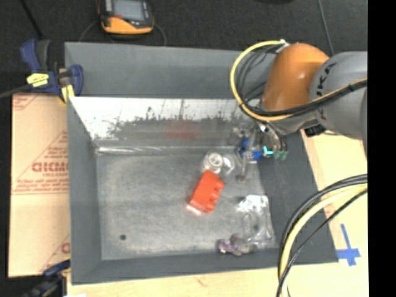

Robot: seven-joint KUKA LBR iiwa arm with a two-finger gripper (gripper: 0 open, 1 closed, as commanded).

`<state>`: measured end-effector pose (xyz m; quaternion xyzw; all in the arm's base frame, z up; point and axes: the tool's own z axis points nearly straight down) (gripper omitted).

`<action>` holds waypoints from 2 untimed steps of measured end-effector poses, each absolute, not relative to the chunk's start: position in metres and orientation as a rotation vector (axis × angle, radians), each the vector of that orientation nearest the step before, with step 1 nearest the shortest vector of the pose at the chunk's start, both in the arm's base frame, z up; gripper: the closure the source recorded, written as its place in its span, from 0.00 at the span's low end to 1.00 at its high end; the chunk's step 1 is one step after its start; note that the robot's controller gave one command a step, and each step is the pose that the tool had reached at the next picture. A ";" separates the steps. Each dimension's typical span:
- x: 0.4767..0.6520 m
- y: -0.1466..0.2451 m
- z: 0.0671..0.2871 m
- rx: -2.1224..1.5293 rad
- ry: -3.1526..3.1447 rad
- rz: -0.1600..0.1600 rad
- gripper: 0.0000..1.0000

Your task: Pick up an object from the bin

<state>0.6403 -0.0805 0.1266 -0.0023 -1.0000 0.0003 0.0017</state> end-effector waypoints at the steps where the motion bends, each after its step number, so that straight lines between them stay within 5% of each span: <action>1: 0.637 -0.021 0.072 0.841 -3.035 0.002 0.00; 2: 0.634 0.026 0.102 1.263 -2.885 0.003 0.00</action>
Offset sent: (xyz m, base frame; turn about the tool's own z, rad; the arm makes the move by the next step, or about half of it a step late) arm -0.0052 0.0597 -0.0566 -0.5468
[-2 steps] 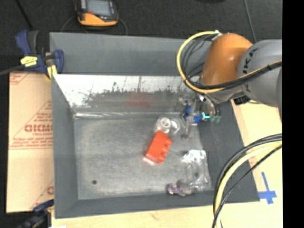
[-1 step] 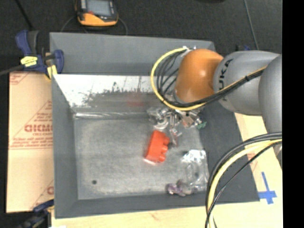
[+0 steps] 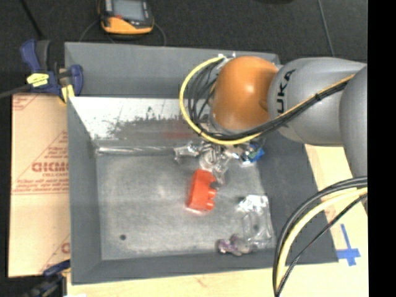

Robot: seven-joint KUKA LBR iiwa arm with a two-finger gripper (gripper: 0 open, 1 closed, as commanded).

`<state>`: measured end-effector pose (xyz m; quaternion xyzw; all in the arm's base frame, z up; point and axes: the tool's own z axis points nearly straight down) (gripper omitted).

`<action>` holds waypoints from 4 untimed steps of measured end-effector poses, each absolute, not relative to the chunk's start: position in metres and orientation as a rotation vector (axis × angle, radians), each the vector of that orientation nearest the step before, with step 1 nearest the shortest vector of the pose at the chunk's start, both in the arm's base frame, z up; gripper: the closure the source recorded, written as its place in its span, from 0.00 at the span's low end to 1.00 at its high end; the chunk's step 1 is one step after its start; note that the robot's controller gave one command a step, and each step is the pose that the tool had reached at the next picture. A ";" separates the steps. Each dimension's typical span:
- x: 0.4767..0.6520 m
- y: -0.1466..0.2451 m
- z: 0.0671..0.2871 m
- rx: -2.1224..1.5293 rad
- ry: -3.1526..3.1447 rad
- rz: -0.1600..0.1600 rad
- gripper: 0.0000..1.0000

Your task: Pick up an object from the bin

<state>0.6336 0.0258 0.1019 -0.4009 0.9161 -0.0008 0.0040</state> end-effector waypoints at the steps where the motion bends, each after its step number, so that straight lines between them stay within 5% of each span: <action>1: 0.633 0.036 0.101 -1.572 2.711 -0.004 0.00; 2: 0.627 0.030 0.074 -2.000 2.414 -0.009 0.00; 3: 0.629 0.030 0.077 -1.988 2.416 -0.011 0.00; 4: 0.632 0.030 0.080 -1.982 2.415 -0.018 1.00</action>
Offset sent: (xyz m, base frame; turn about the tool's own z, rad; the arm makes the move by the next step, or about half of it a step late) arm -0.0018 0.0112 -0.0019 -0.2290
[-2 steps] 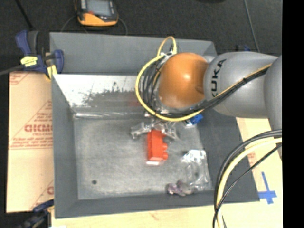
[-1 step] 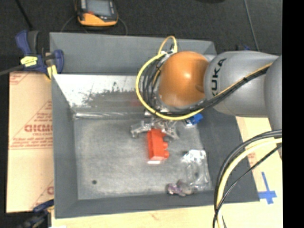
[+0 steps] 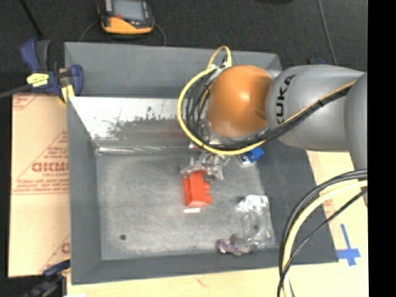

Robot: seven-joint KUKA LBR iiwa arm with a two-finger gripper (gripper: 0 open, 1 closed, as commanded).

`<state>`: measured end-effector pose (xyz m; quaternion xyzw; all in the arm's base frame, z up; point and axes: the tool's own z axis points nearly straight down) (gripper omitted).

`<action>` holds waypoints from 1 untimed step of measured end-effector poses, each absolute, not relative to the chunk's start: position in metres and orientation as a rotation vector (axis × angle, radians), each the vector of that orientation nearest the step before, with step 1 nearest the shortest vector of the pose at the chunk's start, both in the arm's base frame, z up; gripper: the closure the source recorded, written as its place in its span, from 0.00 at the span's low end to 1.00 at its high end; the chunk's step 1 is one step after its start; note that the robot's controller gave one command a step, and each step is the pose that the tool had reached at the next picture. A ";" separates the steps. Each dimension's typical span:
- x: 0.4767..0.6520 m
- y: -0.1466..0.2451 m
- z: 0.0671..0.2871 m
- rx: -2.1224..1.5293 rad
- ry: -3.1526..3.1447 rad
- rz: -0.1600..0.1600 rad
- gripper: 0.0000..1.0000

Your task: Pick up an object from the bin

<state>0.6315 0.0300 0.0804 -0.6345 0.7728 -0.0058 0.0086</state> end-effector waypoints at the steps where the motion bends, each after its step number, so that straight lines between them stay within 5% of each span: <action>1: 0.635 0.029 0.094 -1.977 2.431 -0.010 1.00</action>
Offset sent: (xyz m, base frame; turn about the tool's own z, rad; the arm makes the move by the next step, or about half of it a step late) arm 0.0000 -0.0001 0.0089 0.0000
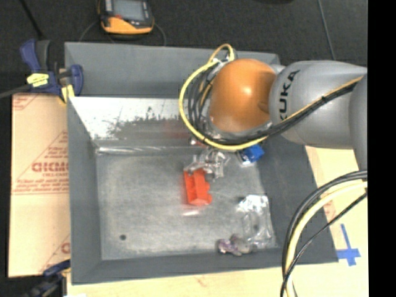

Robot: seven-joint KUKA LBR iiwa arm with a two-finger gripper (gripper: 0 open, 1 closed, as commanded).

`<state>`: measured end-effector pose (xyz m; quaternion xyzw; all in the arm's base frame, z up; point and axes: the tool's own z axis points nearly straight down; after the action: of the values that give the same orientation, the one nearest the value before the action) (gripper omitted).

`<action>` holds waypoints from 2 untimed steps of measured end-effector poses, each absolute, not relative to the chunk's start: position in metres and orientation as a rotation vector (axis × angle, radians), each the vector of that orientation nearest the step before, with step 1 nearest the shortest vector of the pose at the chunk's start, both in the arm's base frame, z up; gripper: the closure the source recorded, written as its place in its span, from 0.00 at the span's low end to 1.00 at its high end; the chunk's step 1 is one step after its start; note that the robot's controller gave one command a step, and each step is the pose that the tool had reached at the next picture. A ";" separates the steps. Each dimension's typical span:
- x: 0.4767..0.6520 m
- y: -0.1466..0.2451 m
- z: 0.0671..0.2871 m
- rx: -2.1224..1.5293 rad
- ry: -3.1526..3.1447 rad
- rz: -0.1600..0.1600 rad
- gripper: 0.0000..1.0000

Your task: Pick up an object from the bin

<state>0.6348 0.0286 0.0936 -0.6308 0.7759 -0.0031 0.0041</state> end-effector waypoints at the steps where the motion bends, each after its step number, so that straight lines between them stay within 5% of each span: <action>1: 0.637 0.028 0.116 -1.967 2.442 -0.006 1.00; 2: 0.639 0.027 0.187 -1.956 2.446 -0.010 1.00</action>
Offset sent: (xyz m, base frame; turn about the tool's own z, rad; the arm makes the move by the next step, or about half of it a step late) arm 0.0000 0.0000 0.0201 0.0000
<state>0.6392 0.0274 0.1873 -0.6245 0.7810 -0.0032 0.0048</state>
